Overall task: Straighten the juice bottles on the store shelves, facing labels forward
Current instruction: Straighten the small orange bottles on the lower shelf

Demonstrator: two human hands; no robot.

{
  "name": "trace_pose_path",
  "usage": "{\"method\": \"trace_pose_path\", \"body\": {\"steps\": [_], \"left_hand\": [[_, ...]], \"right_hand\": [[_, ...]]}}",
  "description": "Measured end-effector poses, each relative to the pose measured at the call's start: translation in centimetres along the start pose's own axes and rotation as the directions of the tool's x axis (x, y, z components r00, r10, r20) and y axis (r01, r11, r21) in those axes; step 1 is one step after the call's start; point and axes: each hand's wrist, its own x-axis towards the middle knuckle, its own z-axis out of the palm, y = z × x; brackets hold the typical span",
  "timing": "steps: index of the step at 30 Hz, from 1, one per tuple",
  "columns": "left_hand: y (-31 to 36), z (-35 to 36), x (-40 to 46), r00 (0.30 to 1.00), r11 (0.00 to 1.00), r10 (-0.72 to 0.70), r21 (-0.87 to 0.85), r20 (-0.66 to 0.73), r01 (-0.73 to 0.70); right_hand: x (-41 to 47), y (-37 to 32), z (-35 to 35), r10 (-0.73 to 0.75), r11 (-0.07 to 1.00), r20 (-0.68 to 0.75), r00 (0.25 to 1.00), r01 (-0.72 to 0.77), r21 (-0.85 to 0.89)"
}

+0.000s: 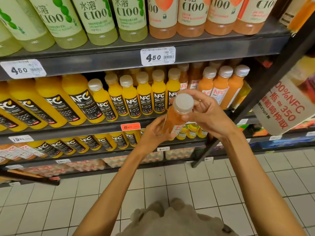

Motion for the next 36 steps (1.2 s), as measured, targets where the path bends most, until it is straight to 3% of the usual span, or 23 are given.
{"method": "trace_pose_path", "body": {"steps": [4,8,11,15,17,19,23,28,32,36], "left_hand": [[-0.5,0.9,-0.3,1.0,1.0,-0.005,-0.029,-0.009,0.005],[-1.6,2.2,-0.4,0.997,0.996,-0.082,-0.031,0.008,0.082],[-2.1,3.3,0.7,0.989,0.991,-0.134,-0.013,-0.065,0.134],[-2.2,4.1,4.3,0.973,0.987,-0.149,0.034,-0.176,0.158],[-2.5,4.2,6.5,0.933,0.971,-0.199,0.068,-0.301,0.229],[-2.5,4.4,8.3,0.902,0.944,-0.266,0.097,-0.34,0.315],[-1.7,5.3,10.8,0.858,0.875,-0.471,-0.233,-0.205,0.425],[-2.1,6.0,11.7,0.838,0.848,-0.492,-0.349,-0.237,0.399],[-2.3,6.3,12.5,0.846,0.869,-0.458,-0.339,-0.273,0.361],[-2.4,6.2,13.0,0.824,0.855,-0.48,-0.373,-0.303,0.361]], "right_hand": [[0.2,-0.7,-0.6,-0.019,1.0,-0.068,0.997,0.019,-0.004],[1.4,0.0,-1.9,0.007,0.987,-0.299,0.954,-0.055,-0.152],[2.4,1.0,-3.5,0.019,0.961,-0.417,0.909,-0.132,-0.242],[3.4,1.6,-4.4,-0.061,0.946,-0.455,0.888,-0.094,-0.31],[3.9,2.0,-4.5,-0.106,0.927,-0.443,0.89,-0.072,-0.367],[4.5,2.6,-5.1,-0.146,0.905,-0.444,0.884,-0.061,-0.421],[5.3,3.5,-6.7,-0.176,0.896,-0.485,0.857,-0.064,-0.439],[5.9,4.3,-7.4,-0.196,0.866,-0.459,0.867,-0.066,-0.495],[6.5,4.3,-7.6,-0.394,0.56,-0.291,0.872,-0.024,-0.828],[6.8,3.8,-8.6,-0.481,0.226,-0.182,0.858,-0.079,-0.971]]}}
